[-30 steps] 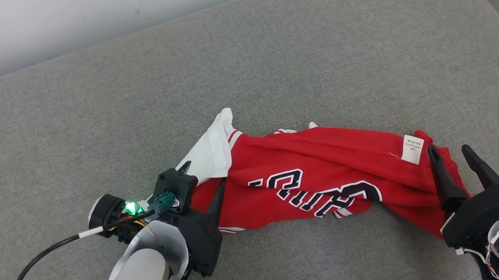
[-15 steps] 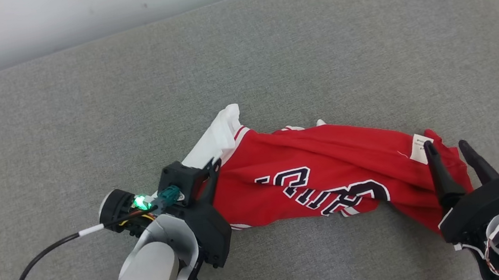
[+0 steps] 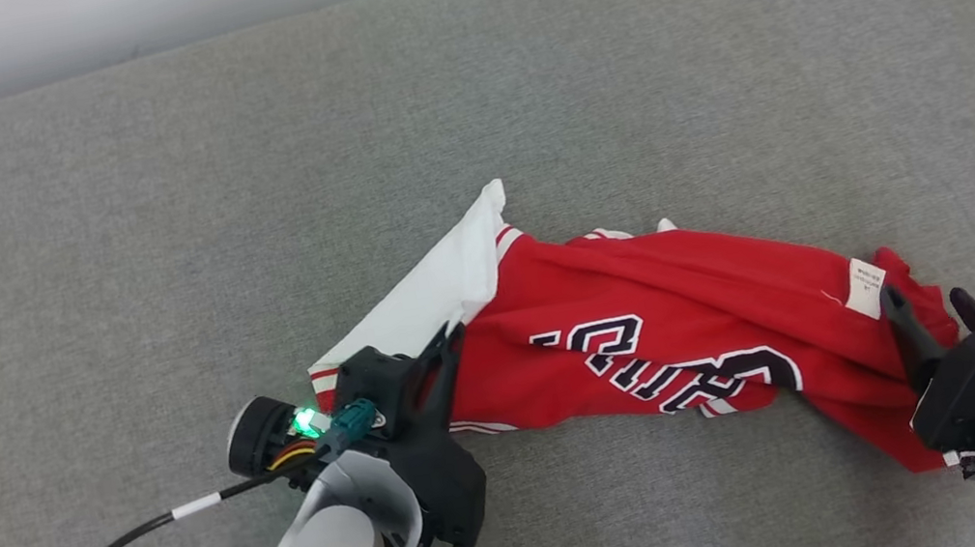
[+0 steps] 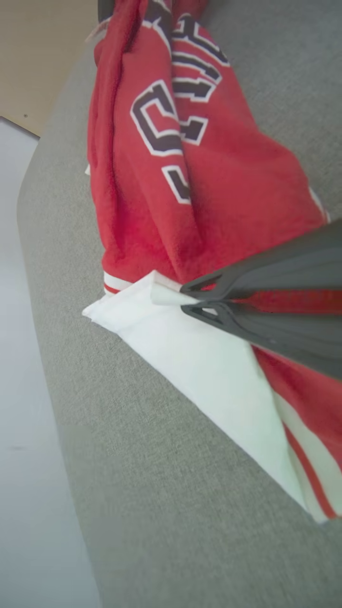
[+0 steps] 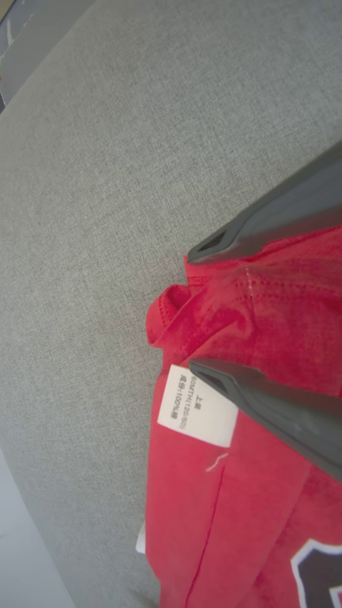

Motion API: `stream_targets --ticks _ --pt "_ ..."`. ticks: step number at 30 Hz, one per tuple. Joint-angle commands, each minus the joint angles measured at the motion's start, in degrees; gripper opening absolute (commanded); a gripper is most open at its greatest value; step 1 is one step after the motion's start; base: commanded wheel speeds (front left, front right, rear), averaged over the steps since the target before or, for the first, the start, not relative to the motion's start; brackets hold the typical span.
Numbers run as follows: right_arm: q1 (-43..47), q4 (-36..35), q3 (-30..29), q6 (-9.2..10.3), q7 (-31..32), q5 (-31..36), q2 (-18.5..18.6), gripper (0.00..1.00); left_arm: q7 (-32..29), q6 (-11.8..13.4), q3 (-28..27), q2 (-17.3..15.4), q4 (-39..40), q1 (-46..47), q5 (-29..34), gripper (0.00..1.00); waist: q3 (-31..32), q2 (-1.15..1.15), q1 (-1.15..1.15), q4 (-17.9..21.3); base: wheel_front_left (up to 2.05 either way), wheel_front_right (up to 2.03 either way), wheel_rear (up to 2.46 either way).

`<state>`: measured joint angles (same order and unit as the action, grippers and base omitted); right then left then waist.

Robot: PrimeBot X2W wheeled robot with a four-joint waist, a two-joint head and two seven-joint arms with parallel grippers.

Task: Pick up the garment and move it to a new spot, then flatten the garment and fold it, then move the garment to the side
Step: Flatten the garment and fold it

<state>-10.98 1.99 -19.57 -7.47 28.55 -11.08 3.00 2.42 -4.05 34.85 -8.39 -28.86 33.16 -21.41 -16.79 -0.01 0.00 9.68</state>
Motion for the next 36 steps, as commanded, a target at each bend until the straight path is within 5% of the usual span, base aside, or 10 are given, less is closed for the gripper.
stream_targets --ticks 1,8,24,32,36 --pt "-0.2 -0.2 -0.1 -0.07 0.7 0.0 -0.2 1.00 0.2 0.1 0.1 0.1 0.2 -0.6 -0.5 0.00 -0.4 0.01 0.00 -0.4 0.00 0.00 0.00" --pt "1.3 -2.1 -2.7 -0.07 6.0 1.4 -0.2 1.00 0.3 0.1 1.0 0.5 0.7 -0.8 -0.7 0.00 -0.9 0.01 0.00 -1.2 0.00 0.00 0.00" --pt "3.0 -6.4 -5.2 -0.07 7.1 1.3 -0.2 1.00 -0.2 0.9 1.4 -0.8 1.5 -0.6 -1.2 0.01 -1.1 0.01 0.00 -0.7 0.00 0.00 0.00" --pt "3.8 -7.3 -1.8 -0.07 10.4 -0.4 -0.1 1.00 -0.2 1.3 1.3 -1.3 1.7 -0.4 -1.3 0.03 -1.5 0.01 0.00 -0.5 0.00 0.00 0.00" --pt "3.4 -6.9 -0.2 -0.07 10.9 -0.9 -0.2 0.90 -0.2 1.4 1.3 -1.5 1.9 -0.2 -1.6 0.05 -1.7 0.01 0.00 -0.6 0.00 0.00 0.00"
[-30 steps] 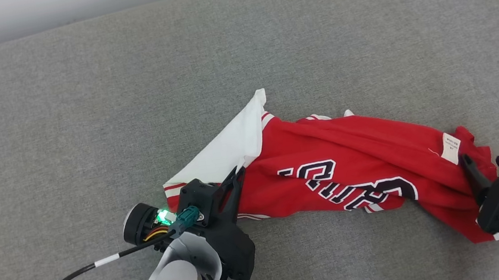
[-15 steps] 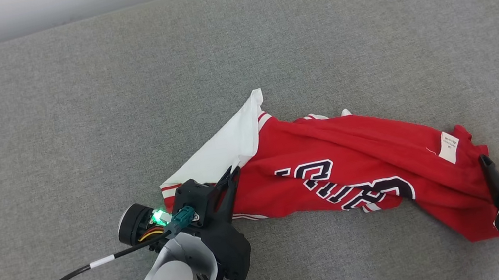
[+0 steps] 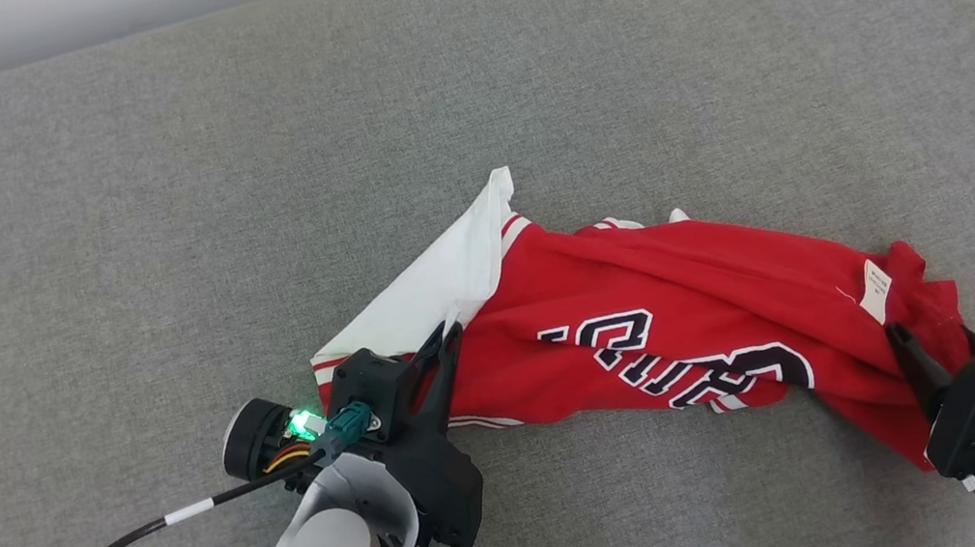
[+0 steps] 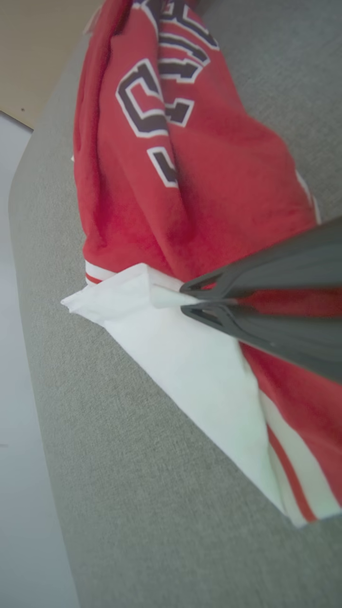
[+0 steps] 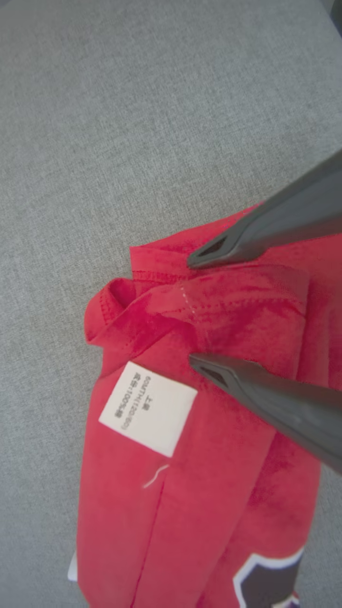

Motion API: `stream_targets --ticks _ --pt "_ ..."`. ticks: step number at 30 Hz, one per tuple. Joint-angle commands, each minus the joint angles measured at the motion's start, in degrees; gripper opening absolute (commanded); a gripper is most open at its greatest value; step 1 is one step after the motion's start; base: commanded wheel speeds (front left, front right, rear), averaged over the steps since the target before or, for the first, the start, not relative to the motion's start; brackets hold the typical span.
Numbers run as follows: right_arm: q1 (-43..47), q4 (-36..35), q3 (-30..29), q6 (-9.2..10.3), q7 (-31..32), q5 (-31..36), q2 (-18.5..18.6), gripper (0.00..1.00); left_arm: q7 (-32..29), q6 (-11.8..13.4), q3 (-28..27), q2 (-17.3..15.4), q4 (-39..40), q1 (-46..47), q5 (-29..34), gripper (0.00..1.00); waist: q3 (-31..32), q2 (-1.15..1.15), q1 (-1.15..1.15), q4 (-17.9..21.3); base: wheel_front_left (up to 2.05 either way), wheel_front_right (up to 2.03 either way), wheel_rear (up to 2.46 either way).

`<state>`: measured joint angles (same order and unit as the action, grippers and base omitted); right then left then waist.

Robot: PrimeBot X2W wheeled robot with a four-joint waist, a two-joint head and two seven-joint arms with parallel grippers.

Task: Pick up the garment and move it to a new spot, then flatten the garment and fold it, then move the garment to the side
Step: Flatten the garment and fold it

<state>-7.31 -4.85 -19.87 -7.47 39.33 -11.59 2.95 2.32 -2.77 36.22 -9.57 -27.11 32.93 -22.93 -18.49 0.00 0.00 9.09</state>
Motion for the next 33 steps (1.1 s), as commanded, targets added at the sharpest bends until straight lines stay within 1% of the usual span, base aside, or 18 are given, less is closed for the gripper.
stream_targets --ticks 1,2,3,4,6,8,9,10,12,13,14,17,19,22,25,30,33 --pt "-0.3 0.0 0.3 -0.07 0.0 -0.2 -0.1 0.88 -0.1 0.2 0.0 -0.3 0.2 0.1 -0.1 0.06 0.0 0.00 0.00 -0.1 0.00 0.00 0.00" --pt "-0.4 -0.1 0.5 -0.07 -0.2 0.0 -0.1 0.87 -0.1 0.2 0.1 -0.3 0.2 0.1 -0.1 0.06 -0.1 0.00 0.00 -0.2 0.00 0.00 0.00" --pt "-0.4 -0.1 0.7 -0.07 -0.2 0.2 -0.1 0.79 -0.2 0.3 0.1 -0.3 0.3 0.1 -0.2 0.07 -0.1 0.00 0.00 -0.2 0.00 0.00 0.00" --pt "-0.5 -0.2 0.9 -0.07 -0.2 0.4 -0.1 0.77 -0.1 0.2 0.2 -0.4 0.3 0.1 -0.3 0.07 -0.1 0.00 0.00 -0.3 0.00 0.00 0.00" --pt "-0.6 -0.3 1.4 -0.07 -0.2 0.2 -0.1 0.66 -0.1 0.3 0.3 -0.4 0.3 0.0 -0.3 0.08 0.0 0.00 0.00 -0.4 0.00 0.00 0.00" --pt "-0.7 -0.3 1.8 -0.07 -0.1 0.3 -0.1 0.63 -0.2 0.4 0.3 -0.5 0.3 -0.1 -0.4 0.08 0.0 0.00 0.00 -0.4 0.00 0.00 0.00" --pt "-0.7 -0.3 2.0 -0.07 -0.3 0.6 -0.1 0.51 -0.2 0.5 0.4 -0.6 0.4 -0.1 -0.5 0.08 0.1 0.00 0.00 -0.5 0.00 0.00 0.00" --pt "-0.7 -0.2 2.1 -0.07 -0.4 0.6 -0.1 0.49 -0.1 0.5 0.4 -0.7 0.4 -0.2 -0.6 0.08 0.1 0.00 0.00 -0.5 0.00 0.00 0.00" --pt "-0.8 -0.2 2.4 -0.07 -0.7 0.7 -0.1 0.32 -0.1 0.6 0.4 -0.8 0.5 -0.2 -0.7 0.09 0.2 0.00 0.00 -0.5 0.00 0.00 0.00" --pt "-0.9 -0.2 2.4 -0.07 -1.0 0.9 -0.1 0.13 -0.1 0.6 0.5 -0.8 0.5 -0.3 -0.7 0.09 0.3 0.00 0.00 -0.4 0.00 0.00 0.00" --pt "-0.9 -0.2 2.4 -0.07 -1.4 1.1 -0.1 0.00 -0.1 0.6 0.5 -0.8 0.5 -0.3 -0.7 0.09 0.4 0.00 0.00 -0.4 0.00 0.00 0.00" --pt "-1.4 -0.7 1.8 -0.07 -3.5 1.3 -0.1 0.00 0.8 1.0 0.3 -0.8 0.8 -0.2 -0.8 0.08 0.7 0.00 0.00 -0.4 0.00 0.00 0.00" --pt "-2.0 -1.2 1.3 -0.07 -5.3 1.2 -0.1 0.00 2.0 1.3 -0.2 -0.9 1.3 0.2 -0.8 0.00 0.9 0.00 0.00 -0.4 0.00 0.00 0.00" --pt "-3.0 -2.1 1.0 -0.07 -8.5 0.2 -0.1 0.00 4.8 2.3 -1.5 -0.9 2.5 0.7 -1.2 0.00 1.4 0.00 0.00 -0.4 0.00 0.00 0.00" --pt "-3.9 -2.7 1.1 -0.07 -11.5 -1.7 -0.1 0.00 8.2 2.7 -3.7 -0.3 4.1 0.8 -2.9 0.00 2.1 0.00 0.00 -0.6 0.00 0.00 0.00" --pt "-5.2 -3.9 2.4 -0.07 -15.6 -5.9 -0.1 0.00 11.3 2.2 -7.7 0.3 7.7 1.3 -5.9 0.00 3.8 0.00 0.00 -1.1 0.00 0.00 0.00" --pt "-6.5 -4.4 3.3 -0.07 -17.7 -8.9 -0.1 0.00 12.0 1.4 -10.0 -0.2 10.0 1.7 -7.9 0.00 5.0 0.00 0.00 -1.3 0.00 0.00 0.00"
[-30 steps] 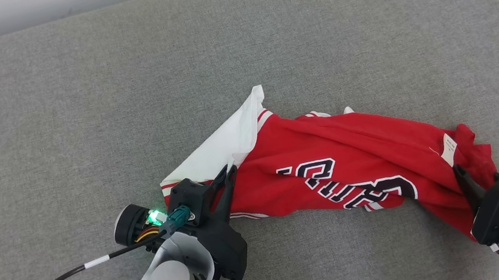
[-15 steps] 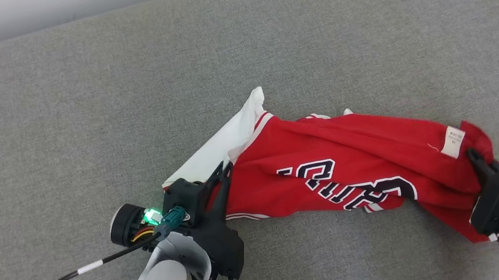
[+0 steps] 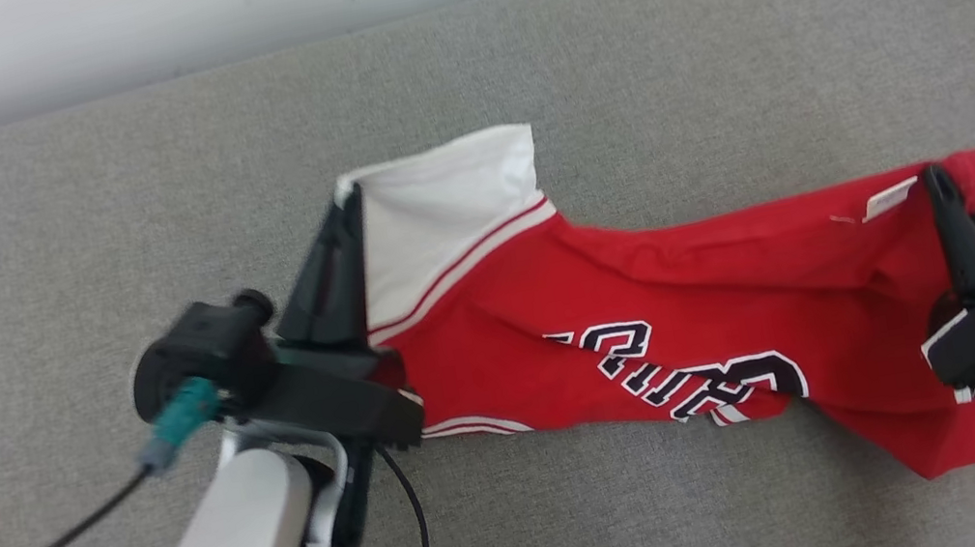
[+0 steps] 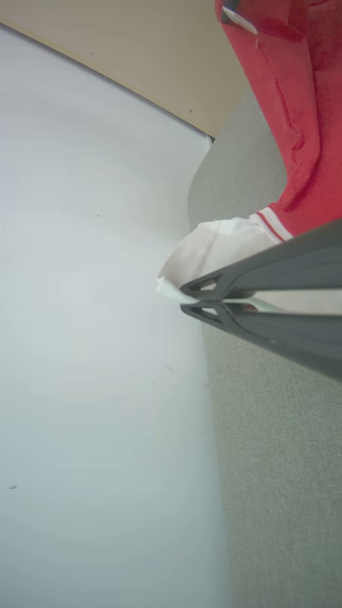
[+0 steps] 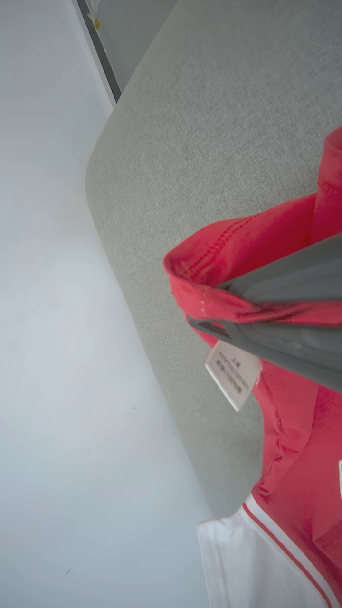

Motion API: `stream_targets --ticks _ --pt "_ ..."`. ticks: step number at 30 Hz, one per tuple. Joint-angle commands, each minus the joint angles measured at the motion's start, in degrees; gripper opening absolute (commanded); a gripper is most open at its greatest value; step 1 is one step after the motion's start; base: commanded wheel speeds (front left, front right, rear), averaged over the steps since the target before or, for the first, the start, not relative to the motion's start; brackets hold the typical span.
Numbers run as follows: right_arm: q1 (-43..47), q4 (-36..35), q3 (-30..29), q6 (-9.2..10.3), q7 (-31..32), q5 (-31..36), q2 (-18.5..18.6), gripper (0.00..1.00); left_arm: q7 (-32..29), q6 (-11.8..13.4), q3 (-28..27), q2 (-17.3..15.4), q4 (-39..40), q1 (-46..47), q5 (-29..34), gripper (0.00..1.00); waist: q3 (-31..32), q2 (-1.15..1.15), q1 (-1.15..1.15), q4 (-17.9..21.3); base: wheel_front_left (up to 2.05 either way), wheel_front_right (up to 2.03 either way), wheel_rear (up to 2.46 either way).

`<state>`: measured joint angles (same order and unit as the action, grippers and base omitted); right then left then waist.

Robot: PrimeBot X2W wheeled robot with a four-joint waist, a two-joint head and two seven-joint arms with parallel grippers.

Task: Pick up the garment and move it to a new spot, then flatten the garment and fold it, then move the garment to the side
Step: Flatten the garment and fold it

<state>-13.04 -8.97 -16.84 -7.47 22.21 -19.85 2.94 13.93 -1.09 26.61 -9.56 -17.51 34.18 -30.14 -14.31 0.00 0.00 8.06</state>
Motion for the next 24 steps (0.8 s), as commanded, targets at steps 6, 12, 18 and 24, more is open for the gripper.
stream_targets --ticks 6,12,18,24 --pt "-4.0 -1.7 1.9 -0.07 -1.4 -2.3 0.0 0.00 -0.3 -1.8 -4.7 -2.8 4.5 2.9 -4.3 0.00 3.0 0.00 0.00 -0.7 0.00 0.00 0.00" --pt "-7.7 -1.3 4.1 -0.07 -0.1 -3.0 2.4 0.00 -3.1 -3.0 -7.5 -6.1 7.6 6.2 -7.2 0.00 4.5 0.00 0.00 -0.9 0.00 0.00 0.00" --pt "-12.7 0.3 7.3 -0.07 -0.3 -4.1 5.0 0.00 -6.6 -4.2 -9.6 -9.2 10.0 10.7 -9.9 0.00 6.0 0.00 0.00 -1.2 0.00 0.00 0.00" --pt "-16.8 1.0 10.2 -0.07 -1.4 -4.0 6.5 0.00 -9.3 -4.9 -10.1 -10.9 11.5 16.1 -11.2 0.00 6.9 0.00 0.00 -1.7 0.00 0.00 0.00"
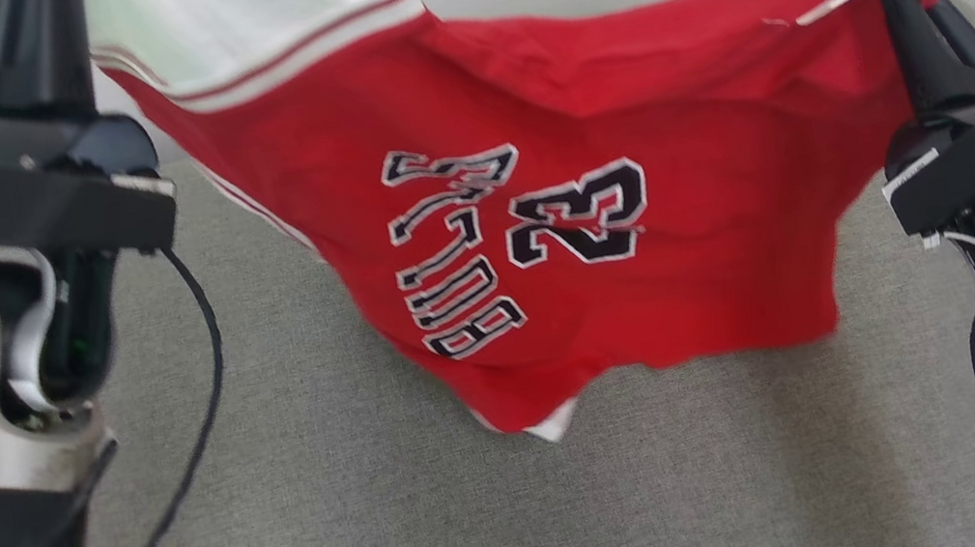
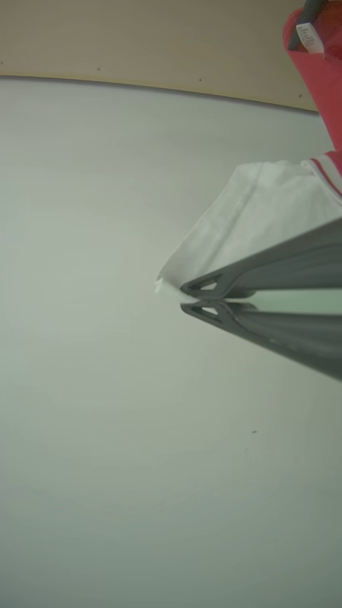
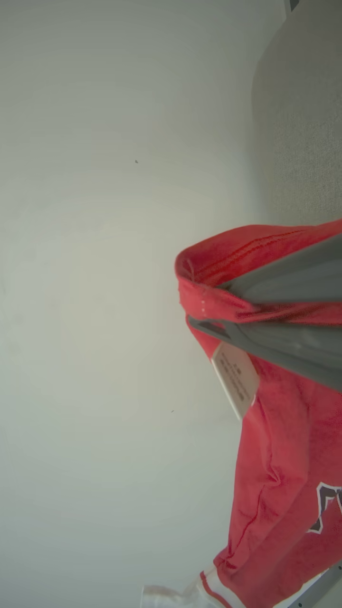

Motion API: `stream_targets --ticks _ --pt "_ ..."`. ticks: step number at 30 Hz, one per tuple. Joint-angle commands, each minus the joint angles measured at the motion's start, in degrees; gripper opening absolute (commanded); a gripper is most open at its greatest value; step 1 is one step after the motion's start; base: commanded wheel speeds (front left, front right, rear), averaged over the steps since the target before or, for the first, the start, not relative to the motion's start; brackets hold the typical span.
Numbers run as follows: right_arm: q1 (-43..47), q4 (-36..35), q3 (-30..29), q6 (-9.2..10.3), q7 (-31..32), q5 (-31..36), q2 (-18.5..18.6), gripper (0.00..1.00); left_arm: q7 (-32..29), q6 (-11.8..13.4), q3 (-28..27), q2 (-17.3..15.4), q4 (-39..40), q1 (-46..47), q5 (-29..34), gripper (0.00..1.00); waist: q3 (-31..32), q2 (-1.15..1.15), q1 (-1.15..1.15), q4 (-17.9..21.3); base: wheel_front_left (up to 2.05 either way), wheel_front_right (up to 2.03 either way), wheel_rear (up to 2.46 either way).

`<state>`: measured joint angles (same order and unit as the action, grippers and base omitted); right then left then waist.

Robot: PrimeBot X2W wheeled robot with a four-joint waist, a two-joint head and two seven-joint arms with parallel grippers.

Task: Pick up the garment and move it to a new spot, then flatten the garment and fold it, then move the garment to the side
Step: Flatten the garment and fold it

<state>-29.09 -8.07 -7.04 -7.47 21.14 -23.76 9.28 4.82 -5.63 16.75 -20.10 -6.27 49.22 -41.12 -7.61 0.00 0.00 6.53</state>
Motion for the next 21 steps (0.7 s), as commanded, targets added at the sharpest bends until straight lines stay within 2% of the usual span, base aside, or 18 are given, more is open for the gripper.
stream_targets --ticks 1,9,21 --pt "-1.4 0.3 0.8 -0.07 -0.4 -0.5 0.4 0.00 -0.5 -0.3 -0.4 -0.6 0.4 2.1 -0.4 0.00 0.4 0.00 0.00 -0.1 0.00 0.00 0.00" --pt "-4.2 1.2 2.2 -0.07 -1.0 -2.5 1.6 0.00 -2.7 -0.8 -0.5 -2.4 -0.4 8.0 -1.3 0.00 2.0 0.00 0.00 0.0 0.00 0.00 0.00" --pt "-4.7 0.2 1.1 -0.07 -1.6 -4.5 2.6 0.00 -3.4 -1.0 -2.2 -2.8 -0.9 10.9 -4.9 0.00 3.4 0.00 0.00 -0.1 0.00 0.00 0.00"
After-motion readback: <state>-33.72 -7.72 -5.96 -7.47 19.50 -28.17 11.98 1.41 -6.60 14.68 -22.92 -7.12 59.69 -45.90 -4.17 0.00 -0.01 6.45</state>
